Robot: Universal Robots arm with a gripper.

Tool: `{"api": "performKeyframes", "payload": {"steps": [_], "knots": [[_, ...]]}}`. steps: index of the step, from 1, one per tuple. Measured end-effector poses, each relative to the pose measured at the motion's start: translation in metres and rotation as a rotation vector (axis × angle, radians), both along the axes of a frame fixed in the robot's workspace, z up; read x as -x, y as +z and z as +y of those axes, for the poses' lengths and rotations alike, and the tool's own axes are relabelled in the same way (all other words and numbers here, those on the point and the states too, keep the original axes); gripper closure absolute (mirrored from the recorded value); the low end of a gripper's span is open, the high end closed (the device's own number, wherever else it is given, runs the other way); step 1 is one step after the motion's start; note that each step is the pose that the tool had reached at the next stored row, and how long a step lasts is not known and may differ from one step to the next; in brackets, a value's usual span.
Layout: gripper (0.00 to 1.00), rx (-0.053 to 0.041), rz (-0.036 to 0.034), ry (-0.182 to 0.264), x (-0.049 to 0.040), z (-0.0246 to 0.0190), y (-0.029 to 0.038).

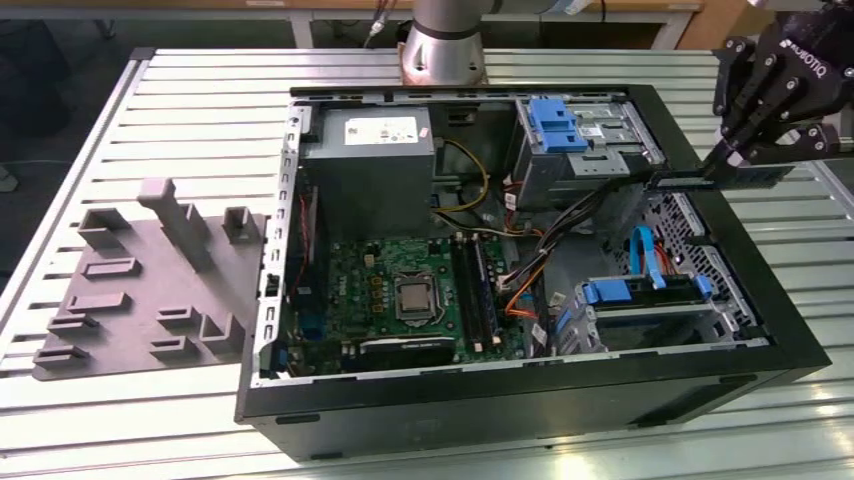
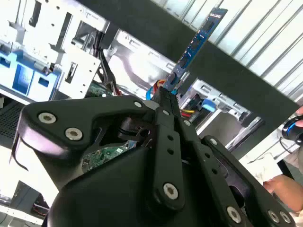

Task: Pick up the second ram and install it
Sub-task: 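Pick up the second ram and move it above second insertion slot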

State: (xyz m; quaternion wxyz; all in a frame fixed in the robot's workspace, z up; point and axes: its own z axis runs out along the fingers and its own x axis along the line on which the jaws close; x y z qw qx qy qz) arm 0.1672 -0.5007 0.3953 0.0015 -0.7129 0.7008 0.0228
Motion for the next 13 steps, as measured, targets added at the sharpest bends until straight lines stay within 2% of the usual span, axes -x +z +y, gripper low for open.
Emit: {"api": "performKeyframes", "payload": {"steps": [4,13], "knots": [[0.89,-0.0002,0.0002,0.0,0.0179,0.0,-0.0003],[0.89,-0.0001,0.0001,0.0,0.0218,0.0001,-0.0003]]}}
